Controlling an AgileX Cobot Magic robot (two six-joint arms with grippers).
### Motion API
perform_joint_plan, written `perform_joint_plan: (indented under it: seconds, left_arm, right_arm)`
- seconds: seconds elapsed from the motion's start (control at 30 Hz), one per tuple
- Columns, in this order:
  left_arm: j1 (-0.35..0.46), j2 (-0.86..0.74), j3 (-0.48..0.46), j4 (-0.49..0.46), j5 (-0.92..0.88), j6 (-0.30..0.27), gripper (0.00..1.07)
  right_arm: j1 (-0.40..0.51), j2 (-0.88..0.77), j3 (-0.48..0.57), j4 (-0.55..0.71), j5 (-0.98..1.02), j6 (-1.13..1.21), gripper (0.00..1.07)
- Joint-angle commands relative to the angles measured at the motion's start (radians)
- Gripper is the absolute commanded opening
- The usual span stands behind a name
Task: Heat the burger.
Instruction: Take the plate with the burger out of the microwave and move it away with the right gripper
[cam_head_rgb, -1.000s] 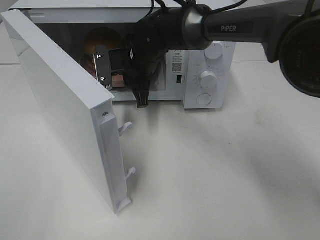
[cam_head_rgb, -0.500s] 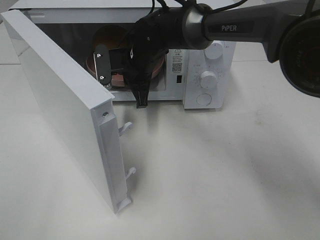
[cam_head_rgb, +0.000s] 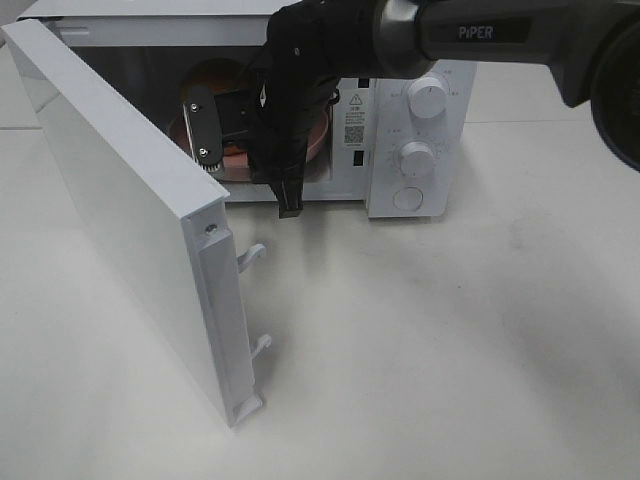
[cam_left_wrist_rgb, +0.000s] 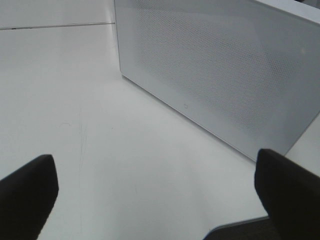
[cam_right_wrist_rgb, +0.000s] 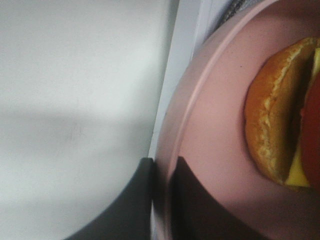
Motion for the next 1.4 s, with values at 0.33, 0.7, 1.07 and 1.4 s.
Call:
perform_joint_plan:
  seconds: [0.33, 0.7, 1.07, 1.4]
  left_arm:
    - [0.0, -0.016, 0.003, 0.001, 0.0, -0.004, 1.0]
    - [0.0, -0.016, 0.003, 0.001, 0.0, -0.004, 1.0]
    - [0.0, -0.016, 0.003, 0.001, 0.0, -0.004, 1.0]
    - [0.0, -0.016, 0.003, 0.001, 0.0, -0.004, 1.0]
  right_arm:
    - [0.003, -0.184, 0.241, -0.001, -0.211, -0.111, 0.0]
    - [0.003, -0.29, 0.387, -0.012, -0.25, -0.117, 0.0]
    - [0.003, -0.361, 0.497, -0.017, -0.26, -0.125, 0.0]
    - [0.003, -0.436, 0.586, -0.016, -0.279, -0.145, 0.0]
